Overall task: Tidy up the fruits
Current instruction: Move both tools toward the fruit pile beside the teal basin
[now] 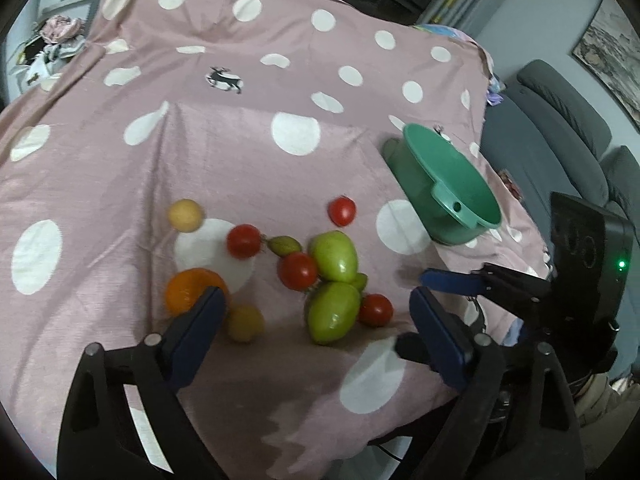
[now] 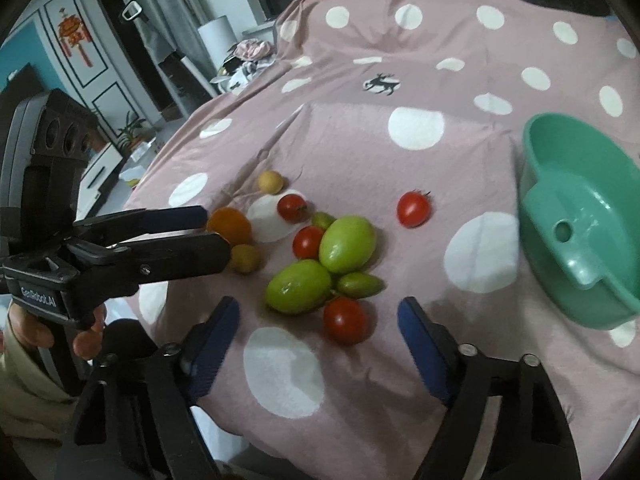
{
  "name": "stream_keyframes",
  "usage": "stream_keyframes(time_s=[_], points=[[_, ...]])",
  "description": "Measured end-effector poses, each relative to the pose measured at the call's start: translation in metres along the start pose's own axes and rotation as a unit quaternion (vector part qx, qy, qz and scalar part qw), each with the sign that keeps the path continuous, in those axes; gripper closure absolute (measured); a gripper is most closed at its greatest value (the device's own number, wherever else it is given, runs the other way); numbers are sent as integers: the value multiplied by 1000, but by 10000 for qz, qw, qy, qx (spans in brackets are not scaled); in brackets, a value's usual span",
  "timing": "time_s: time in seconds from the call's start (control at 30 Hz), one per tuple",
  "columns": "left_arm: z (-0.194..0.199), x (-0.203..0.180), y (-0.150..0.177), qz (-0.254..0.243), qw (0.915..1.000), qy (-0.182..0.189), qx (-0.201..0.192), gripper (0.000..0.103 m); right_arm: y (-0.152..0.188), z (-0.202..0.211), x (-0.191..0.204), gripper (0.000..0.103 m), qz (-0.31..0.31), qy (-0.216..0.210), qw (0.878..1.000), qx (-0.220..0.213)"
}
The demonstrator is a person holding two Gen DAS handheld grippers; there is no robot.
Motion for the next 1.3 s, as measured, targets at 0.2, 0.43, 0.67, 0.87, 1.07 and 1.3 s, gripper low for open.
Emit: stream_keyframes(time_s=[0.2,0.43,0.67,0.87,1.07,1.3], points=[[-10,-2,4,-62,9998,27,196,24,7,-1,-11,27,74,218,9996,149],[-24,0,10,-142,9990,-18,418,32,0,11,-50,32,-332,499,9982,-2],[-36,-7,17,-476,9966,-169,654,34,-9,-3,-48,36,-525,105,9986,-21],[-48,-8,20,-585,9947,-226,817,45,-17,-20,-44,39,-690,-183,9974,45],[-57,-7,23,-659,9930,-264,948,57,-19,-20,-33,39,-749,-532,9958,30],[-61,-9,25,-667,9926,-149,1001,64,-15,-26,-27,42,-957,-903,9912,158]])
Point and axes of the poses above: each gripper's, at about its wrist camera, not at the fingertips, and z roughly against the way its jaws point, x to its left, y to its underside, the point moved 10 cm from there along -z, roughly the way its jaws point, and after that the axes turned 3 degrees about z, right-handed, at the moved point
